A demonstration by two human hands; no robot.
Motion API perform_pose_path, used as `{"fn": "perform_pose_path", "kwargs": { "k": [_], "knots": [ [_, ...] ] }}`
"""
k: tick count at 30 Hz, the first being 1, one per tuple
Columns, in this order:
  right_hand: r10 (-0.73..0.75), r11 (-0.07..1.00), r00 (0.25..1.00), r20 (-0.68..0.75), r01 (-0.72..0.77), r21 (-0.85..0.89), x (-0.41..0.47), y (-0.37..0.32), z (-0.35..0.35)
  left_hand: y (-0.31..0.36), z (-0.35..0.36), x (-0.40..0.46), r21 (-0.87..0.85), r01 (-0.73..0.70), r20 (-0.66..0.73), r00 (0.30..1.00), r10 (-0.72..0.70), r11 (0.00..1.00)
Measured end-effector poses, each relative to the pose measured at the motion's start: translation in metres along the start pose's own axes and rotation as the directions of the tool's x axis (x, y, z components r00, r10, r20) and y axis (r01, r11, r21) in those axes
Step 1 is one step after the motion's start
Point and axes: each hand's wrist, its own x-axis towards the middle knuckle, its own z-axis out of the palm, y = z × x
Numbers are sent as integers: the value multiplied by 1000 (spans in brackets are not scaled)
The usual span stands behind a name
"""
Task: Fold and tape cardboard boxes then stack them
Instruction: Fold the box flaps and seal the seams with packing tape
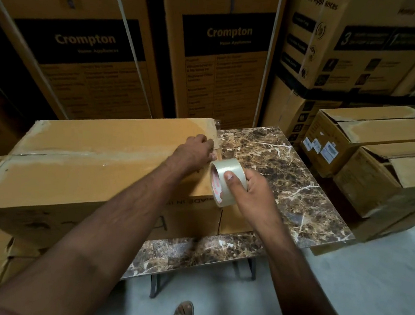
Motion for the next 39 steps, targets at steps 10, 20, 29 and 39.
{"fn": "perform_pose_path", "kwargs": {
  "k": [10,20,29,39],
  "knots": [
    [84,984,995,-52,-91,-153,-37,46,7,10,11,-20,-1,135,-193,972,-133,991],
    [74,977,990,-118,-96,-189,-45,63,25,14,0,-30,-8,46,-223,974,-47,999],
    [106,984,988,-114,-121,-131,-38,70,41,30,4,-62,132,-45,249,968,10,990],
    [9,993,998,-58,-15,-115,-38,77,35,21,24,-86,227,-211,150,972,180,951]
  ]
}}
